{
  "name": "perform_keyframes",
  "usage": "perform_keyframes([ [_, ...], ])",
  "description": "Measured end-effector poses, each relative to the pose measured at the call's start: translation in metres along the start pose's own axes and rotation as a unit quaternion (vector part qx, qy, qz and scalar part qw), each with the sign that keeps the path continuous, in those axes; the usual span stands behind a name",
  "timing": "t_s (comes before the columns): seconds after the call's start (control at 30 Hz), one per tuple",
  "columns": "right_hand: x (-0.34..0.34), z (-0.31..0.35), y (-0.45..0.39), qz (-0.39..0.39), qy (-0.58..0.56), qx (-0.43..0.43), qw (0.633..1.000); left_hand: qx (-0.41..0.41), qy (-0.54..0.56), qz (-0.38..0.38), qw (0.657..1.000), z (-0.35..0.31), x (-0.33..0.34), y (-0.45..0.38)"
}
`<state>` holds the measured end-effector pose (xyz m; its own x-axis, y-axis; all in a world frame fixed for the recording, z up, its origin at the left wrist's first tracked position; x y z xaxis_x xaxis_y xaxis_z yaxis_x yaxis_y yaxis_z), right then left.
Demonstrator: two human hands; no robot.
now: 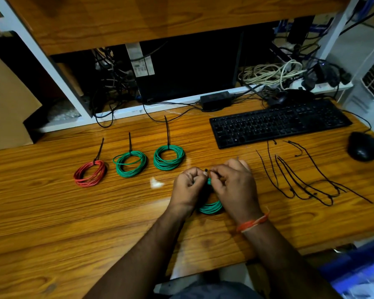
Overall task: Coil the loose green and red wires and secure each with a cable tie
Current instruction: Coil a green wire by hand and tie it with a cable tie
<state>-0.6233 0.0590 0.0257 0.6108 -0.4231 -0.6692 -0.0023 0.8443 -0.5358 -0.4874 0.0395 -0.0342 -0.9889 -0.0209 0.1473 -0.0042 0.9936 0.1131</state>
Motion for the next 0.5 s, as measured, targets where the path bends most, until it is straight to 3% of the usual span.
perform_keyframes([
  [0.5,0.0009,0.0045,-0.0029,0.008,0.019,-0.007,1.0,0.014,0.003,-0.005,1.0,0.0007,-0.0019,0.0002],
])
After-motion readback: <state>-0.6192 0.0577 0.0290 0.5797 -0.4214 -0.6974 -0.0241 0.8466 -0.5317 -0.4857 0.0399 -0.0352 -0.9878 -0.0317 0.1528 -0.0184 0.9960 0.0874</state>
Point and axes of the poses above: each hand's wrist, its own y-axis away from the middle knuckle, its own x-axis out of the palm, z = x × y, the point moved 1 cm from there along -y, towards the middle knuckle, and after that the axes turned 2 degrees about -z, right-handed, at the moved point
